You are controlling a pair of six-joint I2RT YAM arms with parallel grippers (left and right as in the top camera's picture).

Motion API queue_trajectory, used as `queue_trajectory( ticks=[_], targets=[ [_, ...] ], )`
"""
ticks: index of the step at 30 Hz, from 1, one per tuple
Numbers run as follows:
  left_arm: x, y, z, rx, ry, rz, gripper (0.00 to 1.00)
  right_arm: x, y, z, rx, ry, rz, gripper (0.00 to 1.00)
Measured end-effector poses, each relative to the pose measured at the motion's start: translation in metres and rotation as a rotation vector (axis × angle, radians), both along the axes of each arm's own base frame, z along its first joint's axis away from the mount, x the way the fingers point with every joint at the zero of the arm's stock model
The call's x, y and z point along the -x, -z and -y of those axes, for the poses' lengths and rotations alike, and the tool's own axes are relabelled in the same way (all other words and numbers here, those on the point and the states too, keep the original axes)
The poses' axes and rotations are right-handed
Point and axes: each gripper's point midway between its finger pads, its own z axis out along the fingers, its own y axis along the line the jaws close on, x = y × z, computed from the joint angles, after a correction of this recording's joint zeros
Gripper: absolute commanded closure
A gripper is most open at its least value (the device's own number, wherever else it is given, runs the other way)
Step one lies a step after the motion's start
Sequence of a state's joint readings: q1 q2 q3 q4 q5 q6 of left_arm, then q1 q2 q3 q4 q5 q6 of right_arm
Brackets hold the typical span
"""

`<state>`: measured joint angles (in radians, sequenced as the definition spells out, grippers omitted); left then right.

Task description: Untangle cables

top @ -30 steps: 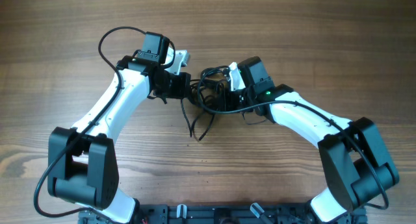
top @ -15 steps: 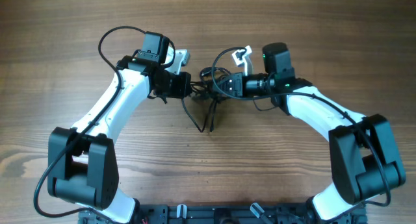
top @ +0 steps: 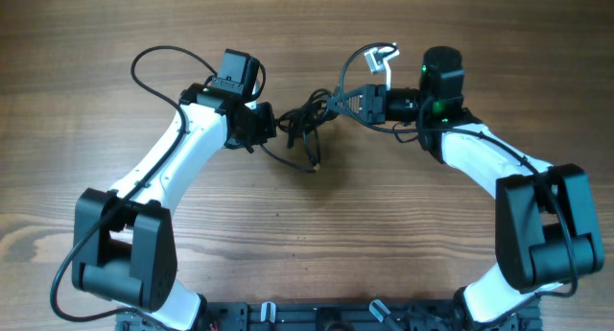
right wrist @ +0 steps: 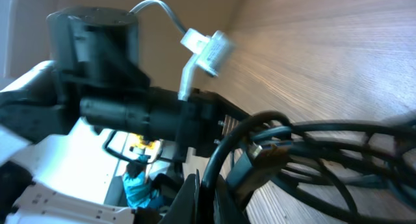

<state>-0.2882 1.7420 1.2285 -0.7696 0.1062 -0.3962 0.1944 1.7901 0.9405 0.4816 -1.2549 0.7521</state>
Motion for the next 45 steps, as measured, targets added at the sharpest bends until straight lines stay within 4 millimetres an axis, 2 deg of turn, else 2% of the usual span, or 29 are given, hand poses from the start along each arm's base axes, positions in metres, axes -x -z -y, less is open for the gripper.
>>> queue_trajectory(
  ticks=[8,12,13,14,15,16,17,19,21,24,28,30,31,32,34,39,43,45],
  targets=[
    [-0.005,-0.019,0.001,0.041,-0.052,0.027,0.96,0.005,-0.053,0.004,-0.144,-0.068,0.144,0.96],
    [-0.007,-0.029,-0.004,0.105,-0.091,0.019,0.96,0.002,-0.056,0.022,-0.151,-0.058,0.048,0.96],
    [-0.007,-0.028,-0.012,0.09,-0.118,0.013,0.96,0.0,-0.057,0.029,-0.152,-0.047,0.046,0.96],
    [-0.004,-0.015,-0.048,0.0,-0.221,-0.021,0.96,-0.012,-0.067,0.055,-0.154,0.017,0.072,0.96],
    [0.001,0.004,-0.094,-0.084,-0.347,-0.075,0.96,-0.027,-0.074,0.09,-0.152,0.108,0.091,0.96],
    [0.005,0.012,-0.113,-0.12,-0.401,-0.098,0.96,-0.033,-0.074,0.104,-0.152,0.146,0.061,0.96],
    [0.01,0.016,-0.125,-0.147,-0.436,-0.117,0.96,-0.037,-0.071,0.114,-0.152,0.172,0.032,0.96],
    [0.013,0.017,-0.135,-0.164,-0.478,-0.127,0.96,-0.044,-0.058,0.129,-0.151,0.217,-0.069,0.96],
    [0.012,0.017,-0.138,-0.163,-0.493,-0.125,0.96,-0.045,-0.043,0.13,-0.143,0.223,-0.161,0.96],
    [0.008,0.017,-0.133,-0.136,-0.487,-0.115,0.96,-0.037,-0.012,0.122,-0.112,0.215,-0.3,0.96],
    [0.004,0.016,-0.12,-0.12,-0.454,-0.101,0.94,-0.025,0.021,0.098,-0.025,0.207,-0.334,0.96],
    [0.001,0.016,-0.11,-0.099,-0.411,-0.09,0.82,-0.019,0.036,0.078,0.045,0.196,-0.316,0.96],
    [-0.001,0.015,-0.102,-0.08,-0.378,-0.082,0.65,-0.016,0.041,0.069,0.075,0.188,-0.299,0.96],
    [-0.002,0.015,-0.095,-0.065,-0.34,-0.078,0.44,-0.013,0.048,0.058,0.112,0.181,-0.286,0.96],
    [-0.002,0.014,-0.084,-0.052,-0.285,-0.074,0.33,-0.007,0.06,0.04,0.179,0.174,-0.268,0.95],
    [-0.002,0.014,-0.074,-0.035,-0.238,-0.074,0.22,0.006,0.085,0.002,0.335,0.168,-0.221,0.88],
    [-0.001,0.014,-0.074,-0.033,-0.231,-0.074,0.15,0.01,0.098,-0.015,0.43,0.194,-0.177,0.85],
    [-0.002,0.014,-0.073,-0.033,-0.223,-0.073,0.15,0.012,0.101,-0.021,0.459,0.198,-0.161,0.85]
  ],
)
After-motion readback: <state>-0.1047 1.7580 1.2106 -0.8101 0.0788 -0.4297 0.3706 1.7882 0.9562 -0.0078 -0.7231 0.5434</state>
